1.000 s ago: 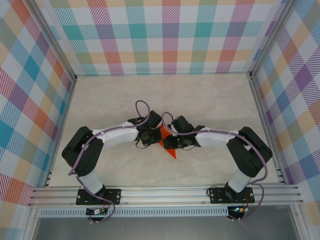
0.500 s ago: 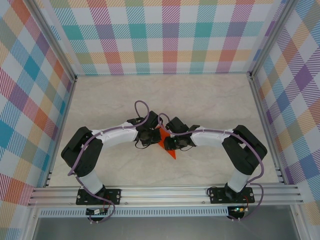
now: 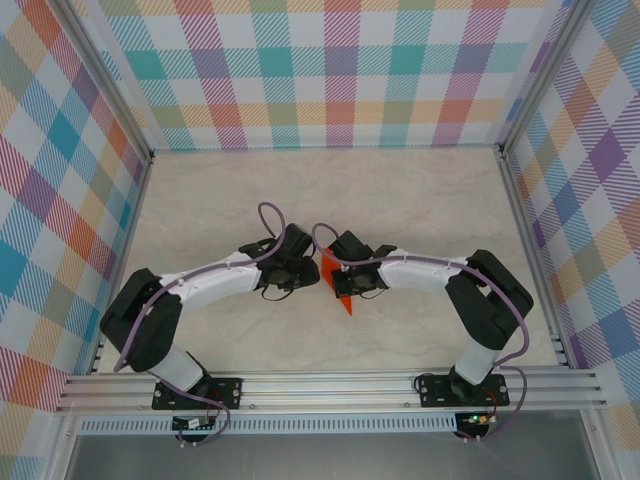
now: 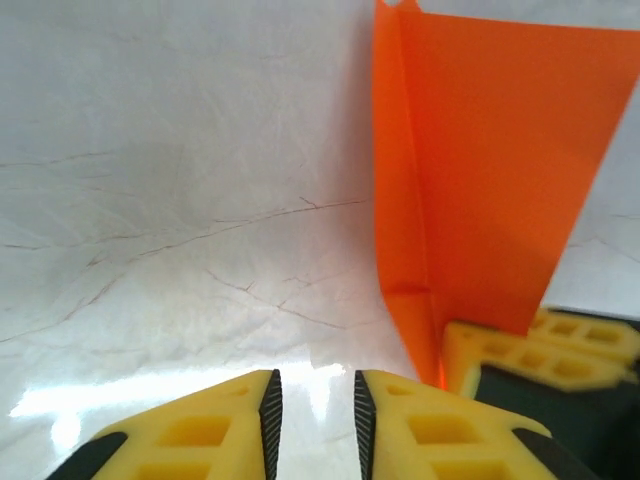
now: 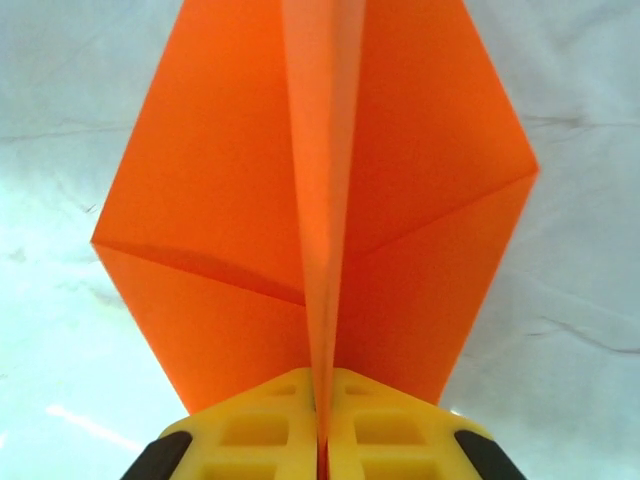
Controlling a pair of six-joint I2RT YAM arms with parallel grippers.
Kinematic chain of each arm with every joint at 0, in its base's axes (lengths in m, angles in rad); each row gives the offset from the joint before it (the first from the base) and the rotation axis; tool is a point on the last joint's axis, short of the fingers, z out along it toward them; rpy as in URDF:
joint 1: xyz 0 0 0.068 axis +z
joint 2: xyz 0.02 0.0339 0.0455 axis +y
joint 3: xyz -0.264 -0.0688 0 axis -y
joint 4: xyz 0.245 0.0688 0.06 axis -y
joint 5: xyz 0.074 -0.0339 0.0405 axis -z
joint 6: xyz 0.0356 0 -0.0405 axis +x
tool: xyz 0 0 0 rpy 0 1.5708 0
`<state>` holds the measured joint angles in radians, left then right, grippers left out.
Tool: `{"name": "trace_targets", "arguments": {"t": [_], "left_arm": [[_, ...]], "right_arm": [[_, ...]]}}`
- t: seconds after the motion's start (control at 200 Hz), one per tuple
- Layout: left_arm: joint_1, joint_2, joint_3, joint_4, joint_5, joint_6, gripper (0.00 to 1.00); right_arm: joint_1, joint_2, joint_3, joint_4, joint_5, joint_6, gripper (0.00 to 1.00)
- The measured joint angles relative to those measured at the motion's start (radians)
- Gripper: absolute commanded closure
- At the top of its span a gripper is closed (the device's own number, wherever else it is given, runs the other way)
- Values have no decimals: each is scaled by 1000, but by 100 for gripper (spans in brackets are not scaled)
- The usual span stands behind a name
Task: Fold a paper plane with a square sheet of paper (pick it up from the middle)
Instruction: Move a paper plane to the center of the table.
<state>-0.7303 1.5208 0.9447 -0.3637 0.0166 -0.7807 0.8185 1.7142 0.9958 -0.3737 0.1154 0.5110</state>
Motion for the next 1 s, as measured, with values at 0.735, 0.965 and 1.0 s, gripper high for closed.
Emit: {"name": "trace_targets", "arguments": {"t": [0.735, 0.965, 1.0], "left_arm": [[16, -245, -113, -79, -194, -1, 63], [21, -256, -129, -79, -193, -1, 63], [21, -256, -130, -79, -193, -1, 63]], "right_arm": [[-9, 280, 358, -275, 184, 161, 84], [-18, 282, 359, -275, 177, 183, 81], [-19, 282, 359, -275, 175, 186, 81]]}}
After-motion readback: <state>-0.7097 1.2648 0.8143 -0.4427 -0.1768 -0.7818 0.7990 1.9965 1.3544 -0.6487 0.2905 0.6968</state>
